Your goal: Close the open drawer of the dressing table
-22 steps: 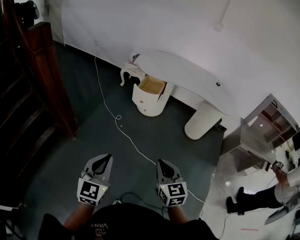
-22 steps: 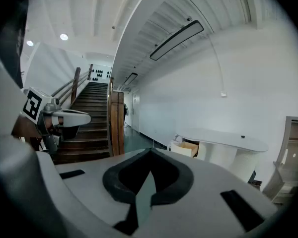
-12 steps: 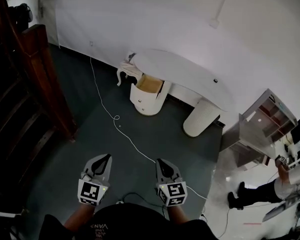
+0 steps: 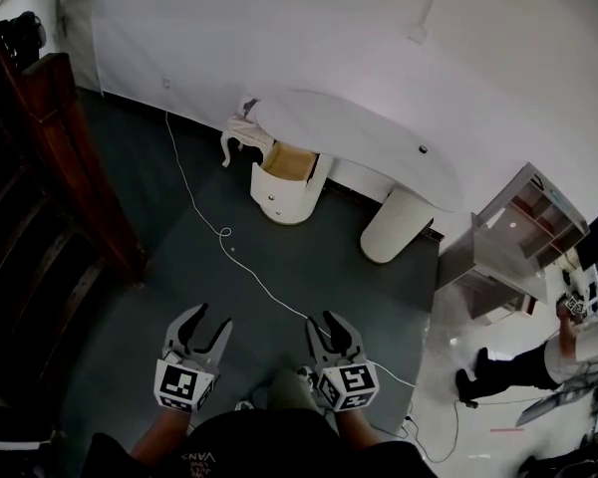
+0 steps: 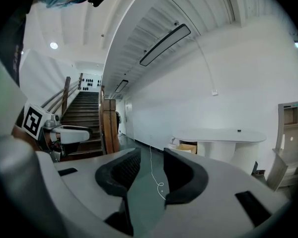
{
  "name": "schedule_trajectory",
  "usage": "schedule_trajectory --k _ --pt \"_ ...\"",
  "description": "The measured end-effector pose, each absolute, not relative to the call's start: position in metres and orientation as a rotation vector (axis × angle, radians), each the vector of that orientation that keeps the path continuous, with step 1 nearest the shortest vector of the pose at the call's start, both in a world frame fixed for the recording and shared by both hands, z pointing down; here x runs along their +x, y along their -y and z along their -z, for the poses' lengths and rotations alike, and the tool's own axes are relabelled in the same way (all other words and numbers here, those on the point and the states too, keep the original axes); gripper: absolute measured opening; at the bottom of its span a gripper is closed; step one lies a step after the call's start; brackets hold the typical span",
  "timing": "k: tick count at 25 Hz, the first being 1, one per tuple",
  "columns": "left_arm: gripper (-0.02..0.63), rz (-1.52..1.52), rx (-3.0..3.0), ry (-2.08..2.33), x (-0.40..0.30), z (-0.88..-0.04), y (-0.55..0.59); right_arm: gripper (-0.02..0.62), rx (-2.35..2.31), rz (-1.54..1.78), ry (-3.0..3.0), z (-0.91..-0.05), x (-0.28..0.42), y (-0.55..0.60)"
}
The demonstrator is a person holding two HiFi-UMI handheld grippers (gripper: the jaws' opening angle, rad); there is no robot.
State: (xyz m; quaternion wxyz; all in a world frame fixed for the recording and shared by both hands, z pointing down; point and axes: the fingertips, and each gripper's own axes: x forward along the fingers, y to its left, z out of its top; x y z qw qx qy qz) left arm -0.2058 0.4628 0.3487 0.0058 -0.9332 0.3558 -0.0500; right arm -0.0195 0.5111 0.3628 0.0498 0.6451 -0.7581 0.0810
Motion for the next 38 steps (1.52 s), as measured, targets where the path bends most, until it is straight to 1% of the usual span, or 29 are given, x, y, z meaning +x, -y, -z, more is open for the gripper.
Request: schedule_trajectory --k 3,7,14,26,31,38 --pt "0.217 0.162 -2.929 -1.093 -0.194 -0.354 -0.450 0.178 1.989 -0.258 2.302 -0.366 -0.006 -0.494" --pt "0.236 0.196 -2.930 -1.117 -0.178 -0.361 -0.418 0.201 1.985 -0.296 2.311 -0.376 0.011 -0.461" --pt "0.244 0.248 -2.922 -1.154 -0.133 -0.369 -0.351 0.218 1.927 -0.318 2.338 -0.383 0.055 -0.388" --pt "0.244 0.294 -2.884 -1.254 -0.056 -0.386 -0.244 0.222 1.763 -0.322 2.390 -0.396 0.126 -0.271" --pt "0.244 0.323 -2.867 -1.335 -0.044 -0.396 -0.216 0.222 1.672 -0.325 2.421 -0.404 0.140 -0.236" --pt "0.244 0.389 -2.861 -1.349 -0.041 -0.413 -0.186 0.222 1.632 -0.383 2.434 -0.421 0.138 -0.198"
